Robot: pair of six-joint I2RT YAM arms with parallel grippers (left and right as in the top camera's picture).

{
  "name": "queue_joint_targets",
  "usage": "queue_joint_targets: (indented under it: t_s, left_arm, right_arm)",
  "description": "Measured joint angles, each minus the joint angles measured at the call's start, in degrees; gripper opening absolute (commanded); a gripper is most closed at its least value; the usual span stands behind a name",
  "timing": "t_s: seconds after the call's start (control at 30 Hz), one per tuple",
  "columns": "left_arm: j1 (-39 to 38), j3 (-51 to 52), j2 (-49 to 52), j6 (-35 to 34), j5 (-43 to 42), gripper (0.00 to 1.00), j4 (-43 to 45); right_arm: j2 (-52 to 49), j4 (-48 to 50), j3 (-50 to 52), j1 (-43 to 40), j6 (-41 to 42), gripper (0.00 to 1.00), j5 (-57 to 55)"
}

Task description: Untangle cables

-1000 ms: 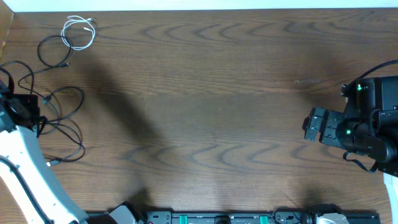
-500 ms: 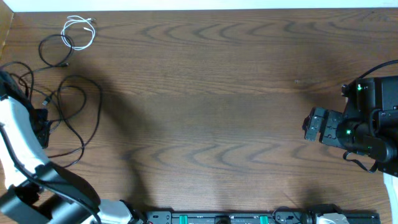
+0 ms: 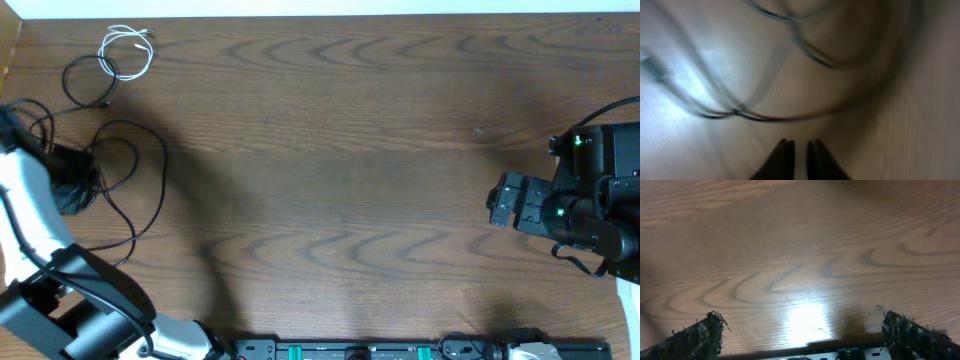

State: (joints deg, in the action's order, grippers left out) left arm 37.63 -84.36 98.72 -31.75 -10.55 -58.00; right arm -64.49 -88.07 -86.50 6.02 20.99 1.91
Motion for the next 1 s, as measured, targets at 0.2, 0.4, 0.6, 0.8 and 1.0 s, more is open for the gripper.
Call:
queue_joint_targets:
  t_s: [0.2, 0.4, 0.6, 0.8, 1.0]
  left_arm:
    - [-11.0, 0.0, 0.0, 7.0, -1.2, 0.45, 2.1]
    - [-20.1, 0.0, 1.6, 9.1, 9.7, 0.5, 5.9]
    - [-21.9, 0.0, 7.1, 9.6, 16.8, 0.51, 9.4]
    - [-20.9, 0.0, 11.9, 9.6, 20.7, 0.51, 13.2]
    - [-20.4, 0.0, 14.7, 9.7, 20.9, 0.51, 16.2]
  right_arm:
    - [0.0, 0.0, 0.0, 0.0, 0.0, 0.99, 0.0]
    - [0.0, 0.0, 0.0, 0.0, 0.0, 0.99, 0.0]
    - [0.0, 0.0, 0.0, 0.0, 0.0, 0.99, 0.0]
    - [0.0, 0.0, 0.0, 0.0, 0.0, 0.99, 0.0]
    - [0.0, 0.0, 0.0, 0.0, 0.0, 0.99, 0.0]
